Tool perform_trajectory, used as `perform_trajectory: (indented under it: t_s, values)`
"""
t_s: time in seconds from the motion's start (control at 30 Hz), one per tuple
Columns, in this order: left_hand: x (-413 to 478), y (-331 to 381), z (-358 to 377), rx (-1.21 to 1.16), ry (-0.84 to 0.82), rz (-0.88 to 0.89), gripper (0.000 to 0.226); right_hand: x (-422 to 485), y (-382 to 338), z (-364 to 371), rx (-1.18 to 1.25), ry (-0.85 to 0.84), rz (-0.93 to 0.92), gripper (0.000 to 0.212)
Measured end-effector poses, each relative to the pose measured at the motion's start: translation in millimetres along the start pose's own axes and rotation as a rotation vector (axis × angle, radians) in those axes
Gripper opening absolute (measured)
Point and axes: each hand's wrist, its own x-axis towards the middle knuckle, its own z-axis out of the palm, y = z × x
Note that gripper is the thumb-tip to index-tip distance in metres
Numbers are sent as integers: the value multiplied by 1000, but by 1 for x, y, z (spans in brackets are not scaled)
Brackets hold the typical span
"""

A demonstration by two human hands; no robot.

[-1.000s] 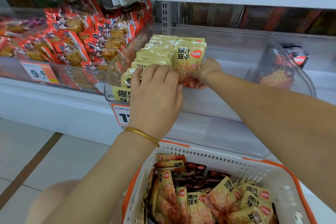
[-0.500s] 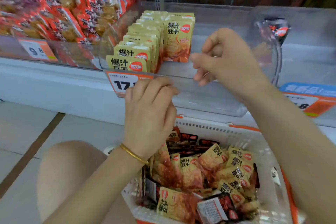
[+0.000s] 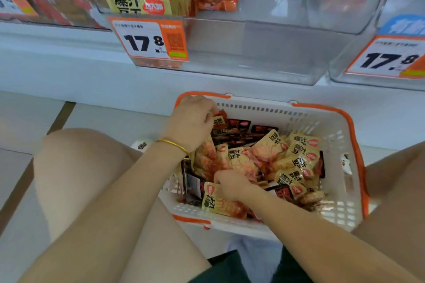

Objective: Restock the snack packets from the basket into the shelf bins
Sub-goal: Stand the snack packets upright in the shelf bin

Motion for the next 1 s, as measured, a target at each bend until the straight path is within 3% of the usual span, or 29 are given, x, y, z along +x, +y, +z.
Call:
perform_trajectory:
  t_s: [0.1,0.17,0.4,0.5,0.6,0.8,1.0]
  values:
    - [4,-3,5,0,-38,5,23,-6,4,10,-88,16,-26,9]
    - [6,-3,7,-23,-90,-17,24,-10,9,2,-16,58,-73,5]
    - [2,9,6,-209,-201,-196,25,-46,29,-88,693,251,-79,19]
    - [0,16,3,-387,-187,-359,33,-67,35,-116,992,275,-111,9]
    - [1,27,-5,-515,-200,-369,34,-88,32,-136,1182,295,-154,10]
    - [6,54,-49,-754,-32,-293,16,-132,11,-177,1177,262,-243,36]
    - [23,78,-109,-850,86,-120,11,-174,-20,-235,1131,231,-409,27]
